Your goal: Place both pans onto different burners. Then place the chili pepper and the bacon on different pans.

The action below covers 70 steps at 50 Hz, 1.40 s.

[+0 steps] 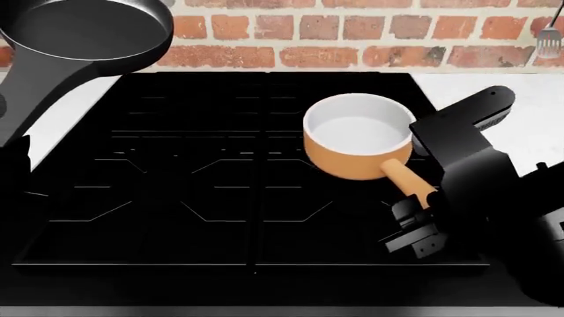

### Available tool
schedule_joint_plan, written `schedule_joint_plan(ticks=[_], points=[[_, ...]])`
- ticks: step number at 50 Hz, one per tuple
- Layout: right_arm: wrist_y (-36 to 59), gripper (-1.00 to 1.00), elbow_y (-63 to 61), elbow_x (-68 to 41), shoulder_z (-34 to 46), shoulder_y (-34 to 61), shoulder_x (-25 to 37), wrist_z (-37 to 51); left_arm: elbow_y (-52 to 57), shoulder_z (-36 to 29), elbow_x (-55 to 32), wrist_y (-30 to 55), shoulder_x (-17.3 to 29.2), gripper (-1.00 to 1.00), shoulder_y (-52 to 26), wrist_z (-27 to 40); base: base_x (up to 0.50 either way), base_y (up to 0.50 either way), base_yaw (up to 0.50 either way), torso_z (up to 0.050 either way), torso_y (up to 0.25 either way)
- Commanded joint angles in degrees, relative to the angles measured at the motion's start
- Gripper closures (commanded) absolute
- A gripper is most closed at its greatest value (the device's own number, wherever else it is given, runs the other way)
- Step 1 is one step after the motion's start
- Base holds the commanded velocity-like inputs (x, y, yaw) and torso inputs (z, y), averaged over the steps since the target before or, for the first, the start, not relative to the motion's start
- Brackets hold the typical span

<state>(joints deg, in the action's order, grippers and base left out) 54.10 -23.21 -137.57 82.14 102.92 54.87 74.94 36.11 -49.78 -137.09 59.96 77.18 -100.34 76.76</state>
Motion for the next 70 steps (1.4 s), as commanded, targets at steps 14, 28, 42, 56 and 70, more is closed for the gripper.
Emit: schedule_joint_plan(ticks=[14,28,42,56,70], points=[[-3.5,1.00,1.5,12.2,-0.9,-6.6,-1.2,-5.9,-0.4,1.8,2.6,0.0,1.0,1.00,-5.4,0.3,0.00,0.00,0.00,0.001,0.002],[-2.0,1.00,0.9,11.3,-0.4,-5.9,-1.3,-5.6,-0.6,1.9,2.0,0.4,0.7,1.00,-5.8,0.8,0.00,0.00,0.00,0.001,0.001],[-0.9,-1.00,0.2,9.7,-1.3,-2.9,-0.4,-4.6,-0.6,2.1,2.3,0.4,0.9,1.00,-5.5,0.5,0.00,0.00,0.00,0.001,0.002],[-2.5,-1.00,-3.4,6.0,-6.9,3.3,2.9,-4.8,-0.4,2.4,2.3,0.3,1.4,1.00,-5.3,0.2,0.00,0.00,0.00,0.001,0.001],[-6.1,-1.00,-7.3,5.0,-13.9,7.4,10.2,-7.3,1.0,2.2,1.4,-3.2,3.6,1.00,-2.4,-2.8,0.00,0.00,0.00,0.000,0.001]])
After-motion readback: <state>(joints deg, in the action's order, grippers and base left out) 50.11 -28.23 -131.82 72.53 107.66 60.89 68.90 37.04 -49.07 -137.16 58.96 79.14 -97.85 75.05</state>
